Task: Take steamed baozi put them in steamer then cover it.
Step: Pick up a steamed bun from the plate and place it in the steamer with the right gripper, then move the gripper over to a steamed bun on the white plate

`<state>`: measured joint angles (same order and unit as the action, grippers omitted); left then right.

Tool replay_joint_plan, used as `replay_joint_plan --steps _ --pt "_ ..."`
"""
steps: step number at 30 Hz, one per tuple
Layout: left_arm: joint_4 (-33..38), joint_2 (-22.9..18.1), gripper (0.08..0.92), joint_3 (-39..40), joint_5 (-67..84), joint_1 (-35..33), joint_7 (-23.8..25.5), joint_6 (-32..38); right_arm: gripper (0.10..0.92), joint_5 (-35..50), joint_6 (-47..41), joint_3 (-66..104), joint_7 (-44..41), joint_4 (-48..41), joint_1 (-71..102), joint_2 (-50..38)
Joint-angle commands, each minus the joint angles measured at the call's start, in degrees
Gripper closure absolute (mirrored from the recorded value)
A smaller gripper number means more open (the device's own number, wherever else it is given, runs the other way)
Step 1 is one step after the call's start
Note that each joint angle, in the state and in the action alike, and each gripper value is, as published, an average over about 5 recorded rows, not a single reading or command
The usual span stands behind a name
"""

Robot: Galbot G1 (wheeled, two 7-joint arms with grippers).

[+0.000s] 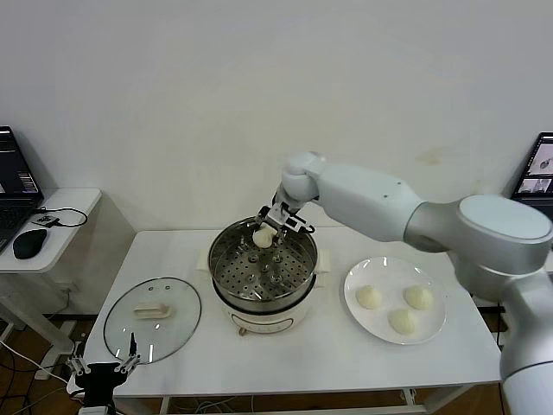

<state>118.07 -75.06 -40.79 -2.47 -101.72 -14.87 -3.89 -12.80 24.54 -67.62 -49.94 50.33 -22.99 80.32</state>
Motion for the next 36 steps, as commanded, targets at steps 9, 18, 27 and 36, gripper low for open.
replay_joint_plan --steps 9,18,27,36 --pt "0.2 0.0 0.177 -0.2 0.0 0.2 0.0 0.1 0.479 -13.6 9.8 3.0 4.2 -8.5 3.6 4.2" --pt "0.4 -0.1 0.177 -0.3 -0.1 0.0 0.0 0.0 0.266 -8.6 9.0 2.2 4.7 -6.5 1.6 2.5" --pt "1.3 0.0 0.177 -0.5 -0.2 -0.6 0.1 0.0 0.203 20.7 -16.7 -4.9 -7.0 14.3 -11.1 -9.4" --pt "3.0 0.1 0.177 -0.3 -0.3 -1.3 0.3 -0.4 0.203 26.3 -40.1 -4.8 -9.1 33.3 -15.8 -28.0"
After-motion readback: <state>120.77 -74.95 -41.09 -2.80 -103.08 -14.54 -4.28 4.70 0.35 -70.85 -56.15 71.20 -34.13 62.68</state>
